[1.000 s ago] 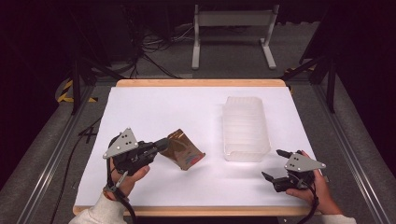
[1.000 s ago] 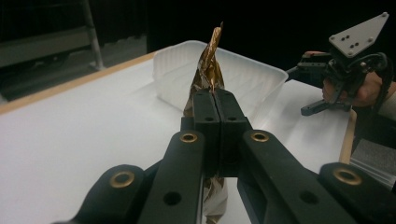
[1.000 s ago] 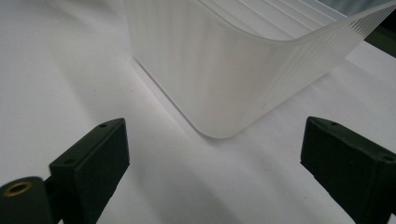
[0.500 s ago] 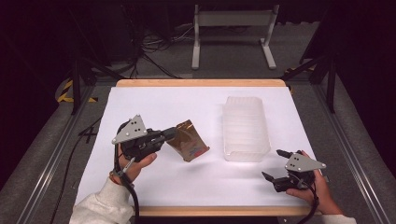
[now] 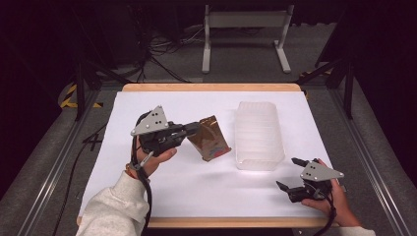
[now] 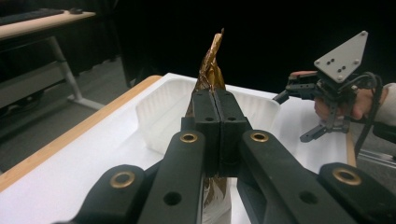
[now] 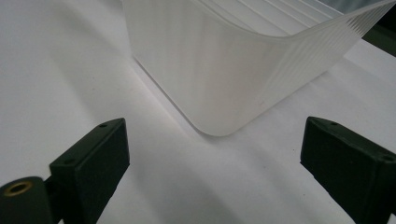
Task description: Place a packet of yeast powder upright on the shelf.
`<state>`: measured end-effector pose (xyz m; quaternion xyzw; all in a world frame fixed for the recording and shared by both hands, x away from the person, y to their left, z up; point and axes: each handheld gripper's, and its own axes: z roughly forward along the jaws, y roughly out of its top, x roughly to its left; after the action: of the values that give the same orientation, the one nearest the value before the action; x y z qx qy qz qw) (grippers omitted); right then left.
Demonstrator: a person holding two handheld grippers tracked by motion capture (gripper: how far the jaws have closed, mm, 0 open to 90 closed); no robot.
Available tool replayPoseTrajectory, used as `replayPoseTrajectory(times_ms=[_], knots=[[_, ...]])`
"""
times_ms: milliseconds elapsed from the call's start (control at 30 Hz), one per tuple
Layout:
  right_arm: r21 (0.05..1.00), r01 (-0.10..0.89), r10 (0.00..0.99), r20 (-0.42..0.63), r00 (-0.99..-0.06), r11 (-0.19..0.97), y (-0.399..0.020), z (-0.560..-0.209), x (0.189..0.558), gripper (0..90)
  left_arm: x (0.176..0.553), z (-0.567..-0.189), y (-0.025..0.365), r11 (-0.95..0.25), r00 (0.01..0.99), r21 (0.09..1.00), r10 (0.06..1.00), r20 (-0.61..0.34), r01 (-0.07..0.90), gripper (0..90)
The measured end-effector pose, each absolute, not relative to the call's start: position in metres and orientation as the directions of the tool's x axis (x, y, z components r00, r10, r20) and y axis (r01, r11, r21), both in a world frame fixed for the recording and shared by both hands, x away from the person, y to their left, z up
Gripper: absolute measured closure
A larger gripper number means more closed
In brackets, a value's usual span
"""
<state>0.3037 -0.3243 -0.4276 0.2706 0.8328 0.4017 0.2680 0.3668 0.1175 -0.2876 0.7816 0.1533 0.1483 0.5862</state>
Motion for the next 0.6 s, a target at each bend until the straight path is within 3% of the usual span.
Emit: replayPoseTrajectory(times_ms=[600], knots=[[0.813, 0.255, 0.687, -0.225, -0.691, 0.523, -0.331, -0.428, 0.296, 8.7, 0.390, -0.269, 0.092, -0.277, 0.930, 0.961, 0.357, 0.081, 0.023, 89.5]])
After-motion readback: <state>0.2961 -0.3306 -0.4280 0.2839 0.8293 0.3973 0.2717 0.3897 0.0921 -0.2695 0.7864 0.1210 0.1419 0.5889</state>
